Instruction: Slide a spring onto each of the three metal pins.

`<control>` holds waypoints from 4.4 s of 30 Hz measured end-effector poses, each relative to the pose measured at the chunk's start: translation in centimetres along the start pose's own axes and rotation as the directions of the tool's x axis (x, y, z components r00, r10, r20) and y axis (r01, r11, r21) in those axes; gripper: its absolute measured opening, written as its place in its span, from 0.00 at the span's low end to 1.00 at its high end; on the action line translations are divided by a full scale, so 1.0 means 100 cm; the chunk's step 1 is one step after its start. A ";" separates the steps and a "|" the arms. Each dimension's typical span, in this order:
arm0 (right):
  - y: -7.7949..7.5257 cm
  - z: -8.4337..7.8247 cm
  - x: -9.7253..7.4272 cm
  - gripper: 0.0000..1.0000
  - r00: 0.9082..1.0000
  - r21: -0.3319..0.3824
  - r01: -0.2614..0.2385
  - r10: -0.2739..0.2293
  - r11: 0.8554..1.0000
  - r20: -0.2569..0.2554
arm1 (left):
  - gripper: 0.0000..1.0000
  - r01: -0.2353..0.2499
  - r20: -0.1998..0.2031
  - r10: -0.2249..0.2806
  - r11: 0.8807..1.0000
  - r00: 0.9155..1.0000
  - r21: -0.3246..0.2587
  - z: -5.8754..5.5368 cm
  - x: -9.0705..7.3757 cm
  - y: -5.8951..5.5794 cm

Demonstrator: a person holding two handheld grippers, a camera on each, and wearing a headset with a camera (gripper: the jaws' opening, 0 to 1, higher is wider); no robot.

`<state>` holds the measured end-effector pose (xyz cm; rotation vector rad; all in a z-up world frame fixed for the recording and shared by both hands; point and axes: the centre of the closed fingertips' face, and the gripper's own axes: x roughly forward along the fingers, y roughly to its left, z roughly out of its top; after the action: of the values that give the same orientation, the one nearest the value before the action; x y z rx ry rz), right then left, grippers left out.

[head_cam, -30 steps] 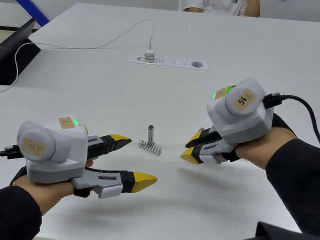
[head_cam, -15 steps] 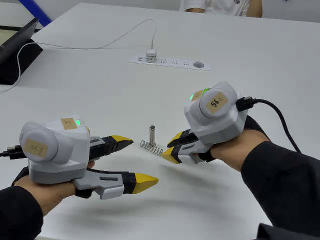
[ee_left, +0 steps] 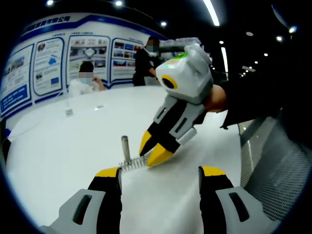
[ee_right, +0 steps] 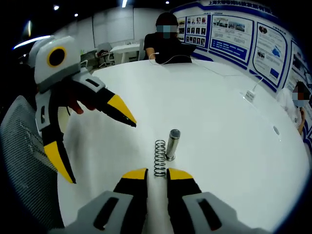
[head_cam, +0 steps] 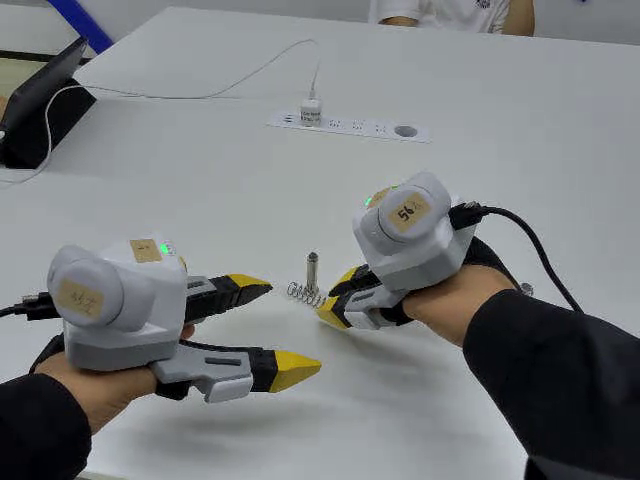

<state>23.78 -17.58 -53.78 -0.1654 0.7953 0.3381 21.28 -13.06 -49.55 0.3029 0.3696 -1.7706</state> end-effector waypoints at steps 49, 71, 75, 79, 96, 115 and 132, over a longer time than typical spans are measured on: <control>0.036 -0.002 -0.056 0.12 0.983 -0.195 -0.175 0.162 0.965 -0.080 | 0.55 0.035 -0.020 -0.035 0.999 0.999 0.036 -0.001 0.007 -0.009; 0.058 -0.008 -0.060 0.12 0.961 -0.284 -0.262 0.223 0.922 -0.161 | 0.18 0.106 -0.035 -0.102 0.977 0.994 0.184 -0.003 0.010 -0.025; 0.060 -0.010 -0.061 0.12 0.958 -0.287 -0.271 0.228 0.919 -0.172 | 0.14 0.114 -0.036 -0.109 0.973 0.993 0.201 -0.003 0.011 -0.028; 0.061 -0.009 -0.063 0.12 0.958 -0.290 -0.272 0.228 0.918 -0.176 | 0.14 0.119 -0.039 -0.113 0.971 0.993 0.206 -0.003 0.011 -0.029; 0.069 0.023 -0.075 0.12 0.965 -0.328 -0.259 0.235 0.909 -0.113 | 0.12 0.125 -0.041 -0.119 0.971 0.992 0.205 -0.003 0.011 -0.030; 0.081 0.048 -0.070 0.12 0.968 -0.353 -0.244 0.249 0.903 -0.031 | 0.11 0.134 -0.026 -0.131 0.972 0.991 0.193 0.000 0.014 -0.033; 0.078 0.040 -0.067 0.13 0.969 -0.321 -0.244 0.245 0.915 -0.039 | 0.11 0.136 -0.018 -0.135 0.975 0.991 0.176 0.003 0.014 -0.033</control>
<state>19.35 -10.75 -46.31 -0.3749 0.7553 0.7078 17.70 -13.73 -49.56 0.4175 0.2413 -1.9421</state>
